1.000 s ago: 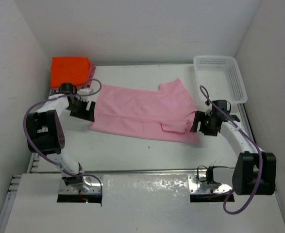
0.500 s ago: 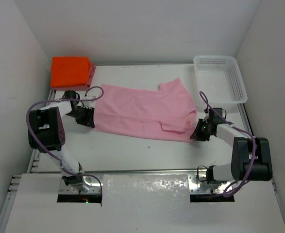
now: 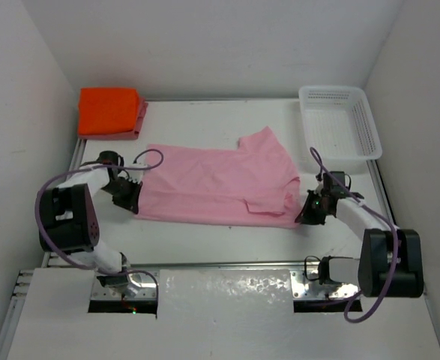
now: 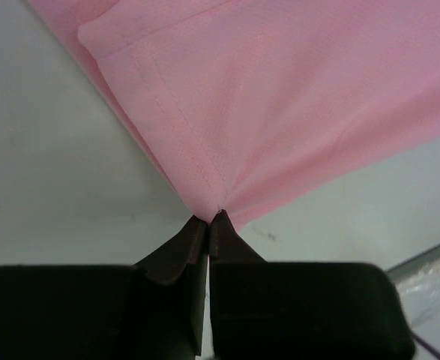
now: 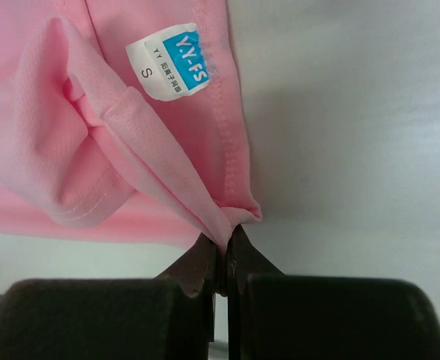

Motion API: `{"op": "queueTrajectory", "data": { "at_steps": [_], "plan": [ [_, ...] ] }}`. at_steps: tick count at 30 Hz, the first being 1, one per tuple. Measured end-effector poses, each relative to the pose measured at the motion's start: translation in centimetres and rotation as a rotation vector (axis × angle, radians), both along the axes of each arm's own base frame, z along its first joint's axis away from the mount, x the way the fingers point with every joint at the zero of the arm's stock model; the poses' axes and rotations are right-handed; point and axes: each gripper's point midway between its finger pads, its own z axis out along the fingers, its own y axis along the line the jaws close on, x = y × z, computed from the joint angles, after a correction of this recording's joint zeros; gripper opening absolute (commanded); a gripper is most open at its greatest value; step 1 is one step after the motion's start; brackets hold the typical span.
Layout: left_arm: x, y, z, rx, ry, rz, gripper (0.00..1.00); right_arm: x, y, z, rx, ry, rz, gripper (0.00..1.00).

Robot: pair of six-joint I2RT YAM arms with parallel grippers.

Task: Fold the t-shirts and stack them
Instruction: Fold the flattened tshirt in 1/3 of the way

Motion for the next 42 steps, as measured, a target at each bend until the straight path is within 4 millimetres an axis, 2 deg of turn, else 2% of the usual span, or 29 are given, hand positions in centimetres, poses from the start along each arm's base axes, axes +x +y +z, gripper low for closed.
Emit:
{"op": "queueTrajectory", "data": {
  "at_steps": [5,6,7,8,9,10,11,12,16,18,19,22,25,26,28,29,31,33,34,37,39,42],
  "plan": [
    [-4.0,0.7,1.5,0.067,0.054,-0.057,0.00,-3.9,0.7,-0.3,0.029,0.043,0.000,0.00],
    [-4.7,0.8,1.6,0.073,0.069,-0.067,0.06,-4.6,0.7,-0.5,0.032,0.059,-0.003,0.05],
    [-5.2,0.9,1.5,0.077,0.085,-0.075,0.13,-5.4,0.8,-0.7,0.034,0.076,-0.007,0.18],
    [-5.9,0.9,1.3,0.082,0.107,-0.087,0.23,-5.9,0.8,-0.8,0.035,0.090,-0.010,0.36],
    [-6.6,1.1,1.0,0.089,0.128,-0.096,0.43,-6.2,0.9,-0.9,0.038,0.102,-0.016,0.56],
    [-7.2,1.1,0.8,0.095,0.146,-0.103,0.53,-6.3,1.1,-0.7,0.053,0.108,-0.021,0.59],
    [-7.9,1.2,0.6,0.100,0.169,-0.104,0.57,-6.0,1.2,-0.4,0.060,0.100,-0.017,0.62],
    [-8.3,1.3,0.6,0.103,0.183,-0.107,0.81,-5.8,1.2,-0.2,0.054,0.095,-0.009,0.63],
    [-8.3,2.2,1.3,0.142,0.199,-0.114,0.82,-5.5,-0.4,0.9,-0.038,0.116,0.011,0.63],
    [-6.7,2.9,2.7,0.168,0.163,-0.103,0.82,-3.6,-1.3,3.2,-0.087,0.066,0.034,0.63],
    [-5.4,3.4,3.7,0.181,0.127,-0.094,0.83,-2.0,-1.6,4.9,-0.110,0.012,0.049,0.63],
    [0.4,4.4,7.7,0.208,-0.065,-0.053,0.91,3.5,-1.3,11.3,-0.151,-0.193,0.118,0.63],
    [6.6,4.4,12.3,0.183,-0.301,0.009,0.94,8.7,1.7,17.8,-0.173,-0.369,0.240,0.63],
    [8.0,4.2,13.5,0.165,-0.360,0.026,0.93,10.4,2.9,19.4,-0.172,-0.405,0.274,0.63],
    [10.7,3.7,15.3,0.117,-0.465,0.074,0.84,13.9,5.5,21.5,-0.160,-0.469,0.329,0.63],
    [11.4,3.5,15.5,0.102,-0.485,0.090,0.71,15.8,6.6,21.6,-0.155,-0.477,0.346,0.63],
    [13.5,3.4,15.0,0.060,-0.508,0.146,0.60,18.5,7.5,20.6,-0.157,-0.457,0.355,0.62],
    [14.8,3.4,13.3,0.035,-0.483,0.184,0.60,21.6,7.9,18.3,-0.171,-0.411,0.351,0.62],
    [15.5,3.5,11.9,0.024,-0.456,0.204,0.67,23.4,8.1,16.8,-0.181,-0.381,0.347,0.62],
    [16.1,3.4,7.8,-0.002,-0.359,0.251,0.72,28.9,8.4,11.5,-0.227,-0.303,0.327,0.62],
    [16.2,3.3,5.5,-0.019,-0.300,0.275,0.73,30.9,8.2,7.3,-0.261,-0.244,0.316,0.62],
    [16.5,2.7,3.0,-0.036,-0.249,0.291,0.76,31.5,7.7,1.7,-0.295,-0.145,0.303,0.63]
  ]
}}
